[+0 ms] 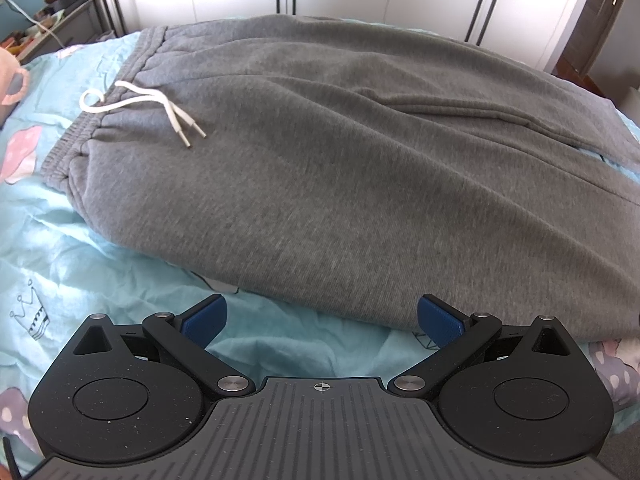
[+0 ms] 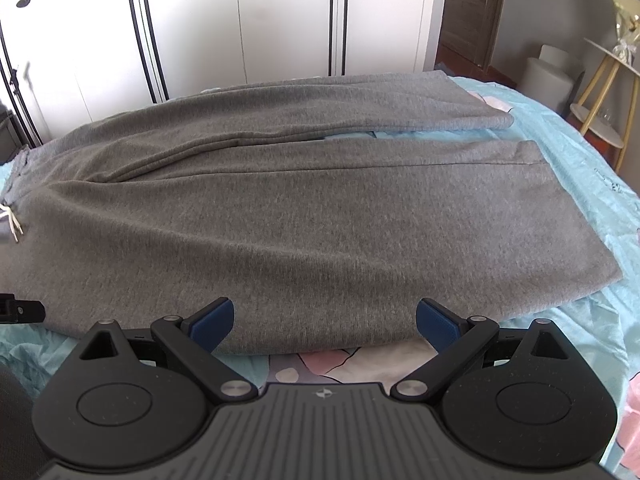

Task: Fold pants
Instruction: 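Grasp the grey pant-leg cuff with the right tool while the left tool approaches the waistband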

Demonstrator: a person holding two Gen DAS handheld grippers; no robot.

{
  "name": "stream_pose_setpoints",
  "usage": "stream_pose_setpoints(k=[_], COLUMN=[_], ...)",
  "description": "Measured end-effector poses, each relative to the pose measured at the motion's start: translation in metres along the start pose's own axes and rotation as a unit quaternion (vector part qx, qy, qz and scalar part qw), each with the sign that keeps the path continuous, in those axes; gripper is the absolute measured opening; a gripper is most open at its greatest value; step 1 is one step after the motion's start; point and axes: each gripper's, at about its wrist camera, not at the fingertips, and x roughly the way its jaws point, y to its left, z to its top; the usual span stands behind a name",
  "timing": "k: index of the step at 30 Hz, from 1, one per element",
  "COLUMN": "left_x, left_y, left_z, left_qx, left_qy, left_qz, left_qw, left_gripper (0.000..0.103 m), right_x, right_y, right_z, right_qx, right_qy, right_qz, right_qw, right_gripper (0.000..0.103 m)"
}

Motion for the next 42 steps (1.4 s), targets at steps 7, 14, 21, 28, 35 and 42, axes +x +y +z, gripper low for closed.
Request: stream_pose_setpoints(k=[7, 14, 21, 28, 35, 42], left_x=[-0.001, -0.003, -0.013, 0.003, 0.063, 0.099], left_y=[0.0, 0.003, 0.007, 0.013, 0.011, 0.031], left_z=[0.001, 0.005, 0.037, 0.109, 0.16, 0.15], left_qx=[-0.001, -0.012, -0.038, -0.116, -0.139, -0.156], left_qy=[-0.004, -0.019, -0.062, -0.066, -0.054, -0.08], left_qz=[0.003, 0.013, 0.018, -0.014, 0.035, 0.052], left_qw=[1.0, 0.9997, 0.9972, 0.991, 0.9882, 0.9832], left_gripper=[0.103, 0.103, 0.103, 0.103, 0.103, 0.103], right_x=[0.004, -0.007, 0.021, 0.033, 0.105, 0.238], right_y=[-0.017, -0.029, -0.039, -0.049, -0.086, -0.086], right_z=[0.002, 0.002, 0.025, 0.1, 0.202, 0.311], right_qx=[0.052, 0.095, 0.122, 0.092, 0.209, 0.219], right_qy=[0.023, -0.02, 0.057, -0.025, -0.082, 0.025], right_qz=[0.042, 0.061, 0.077, -0.004, 0.03, -0.048], right_qw=[0.998, 0.993, 0.988, 0.995, 0.974, 0.974], right_gripper=[0.098, 0.098, 0.098, 0.098, 0.098, 0.098])
